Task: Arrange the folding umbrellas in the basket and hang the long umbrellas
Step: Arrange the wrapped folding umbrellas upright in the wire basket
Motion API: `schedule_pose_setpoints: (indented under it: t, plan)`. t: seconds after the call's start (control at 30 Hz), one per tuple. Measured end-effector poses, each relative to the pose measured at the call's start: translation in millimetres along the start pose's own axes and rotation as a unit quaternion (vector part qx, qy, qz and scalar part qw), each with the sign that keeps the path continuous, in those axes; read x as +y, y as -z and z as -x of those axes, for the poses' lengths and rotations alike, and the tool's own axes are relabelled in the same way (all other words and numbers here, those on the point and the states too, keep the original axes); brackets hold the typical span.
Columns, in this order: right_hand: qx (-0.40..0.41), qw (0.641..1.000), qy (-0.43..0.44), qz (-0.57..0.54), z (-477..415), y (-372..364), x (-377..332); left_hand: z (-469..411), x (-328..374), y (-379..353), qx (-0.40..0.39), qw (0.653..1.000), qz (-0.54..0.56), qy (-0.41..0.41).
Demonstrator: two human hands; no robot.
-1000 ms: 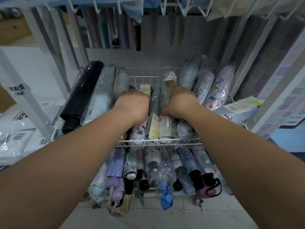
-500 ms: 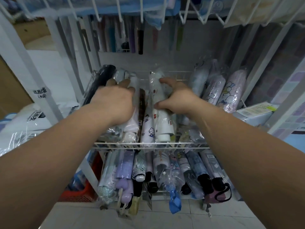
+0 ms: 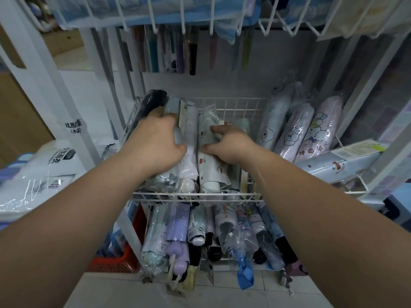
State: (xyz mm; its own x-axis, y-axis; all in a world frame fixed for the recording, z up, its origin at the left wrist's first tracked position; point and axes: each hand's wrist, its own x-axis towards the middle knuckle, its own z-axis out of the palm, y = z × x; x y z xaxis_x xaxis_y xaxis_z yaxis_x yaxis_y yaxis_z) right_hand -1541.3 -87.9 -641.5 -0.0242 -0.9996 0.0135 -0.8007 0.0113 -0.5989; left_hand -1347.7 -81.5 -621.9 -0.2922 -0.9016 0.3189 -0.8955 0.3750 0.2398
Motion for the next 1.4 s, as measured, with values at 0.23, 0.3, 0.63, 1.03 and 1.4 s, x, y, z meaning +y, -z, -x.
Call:
schedule_pose_setpoints:
  t: [0.23,0.3,0.63,1.03,1.4]
  plan:
    - [0.065,0.996,-0.002,-0.061,5.4,-14.9,2.9,5.7,18.1,8.9,-0.073,0.989,-0.128,0.020]
    - [0.048,0.997,-0.003,-0.061,8.1,-12.8,3.4,4.5,21.5,11.8,-0.092,0.988,-0.117,0.031]
    - [0.023,0.998,-0.002,-0.060,18.2,-3.4,8.6,4.5,28.7,18.9,-0.122,0.986,-0.101,0.052]
    - [0.030,0.947,0.052,-0.315,23.9,-11.7,-20.5,17.3,31.9,11.3,0.039,0.969,0.230,0.086]
    - [0.110,0.926,-0.050,-0.357,26.5,52.7,20.2,-5.5,74.6,-25.0,-0.085,0.928,0.361,0.018]
